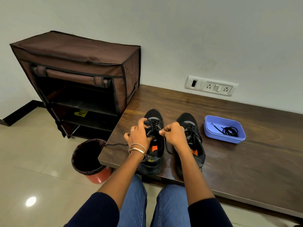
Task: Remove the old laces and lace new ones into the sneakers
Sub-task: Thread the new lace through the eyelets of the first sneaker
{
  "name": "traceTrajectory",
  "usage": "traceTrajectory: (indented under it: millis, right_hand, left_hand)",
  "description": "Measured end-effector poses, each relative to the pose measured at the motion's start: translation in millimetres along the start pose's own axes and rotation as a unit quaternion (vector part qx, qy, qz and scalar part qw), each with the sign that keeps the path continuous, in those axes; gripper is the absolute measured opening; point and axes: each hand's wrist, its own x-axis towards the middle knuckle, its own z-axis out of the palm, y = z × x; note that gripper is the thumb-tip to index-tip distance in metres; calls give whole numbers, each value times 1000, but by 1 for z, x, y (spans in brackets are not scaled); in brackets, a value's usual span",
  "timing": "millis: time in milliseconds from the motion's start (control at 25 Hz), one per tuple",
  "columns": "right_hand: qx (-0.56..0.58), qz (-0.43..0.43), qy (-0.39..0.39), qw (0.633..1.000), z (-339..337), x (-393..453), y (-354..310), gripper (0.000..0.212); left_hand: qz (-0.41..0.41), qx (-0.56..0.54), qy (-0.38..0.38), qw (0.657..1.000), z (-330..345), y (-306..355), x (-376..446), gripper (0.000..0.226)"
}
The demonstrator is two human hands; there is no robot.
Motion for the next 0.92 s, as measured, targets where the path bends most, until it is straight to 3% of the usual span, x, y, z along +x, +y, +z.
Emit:
traceTrajectory:
  millis: [120,200,280,400,520,600,680,760,840,920]
  right_hand:
    - [110,8,59,992,-22,-6,1,32]
    - [258,24,127,958,-44,-8,-1,32]
    - [310,28,159,937,-57,-11,-3,33]
    - [245,17,151,957,-56,-16,-8,8]
    - [59,44,127,989,-49,-15,-6,45]
    - [3,5,109,994,-38,-15,-6,49]
    - [-14,-45,116,992,-21,-16,-6,33]
    - [-2,-42,153,987,-9,-22,-8,10]
    - [31,9,140,990,-1,-27,-8,42]
    - [69,63,100,991,10,-27,-6,56]
  left_hand:
    - [-26,-56,5,998,3,-1,-1,83]
    - [-28,-61,8,998,3,-2,-2,82]
    - [-14,-62,2,998,4,-3,1,74]
    - [10,-98,-26,995,3,-7,2,58]
    - [27,-158,-44,986,-4,-18,-2,48]
    - [52,-183,-57,980,-13,-27,-4,40]
    - [65,-168,-59,982,-21,-33,-4,30]
    - [54,-135,-56,988,-24,-34,1,16]
    - [29,-106,-58,992,-30,-31,8,3]
    - [4,-87,-60,994,-36,-29,17,12]
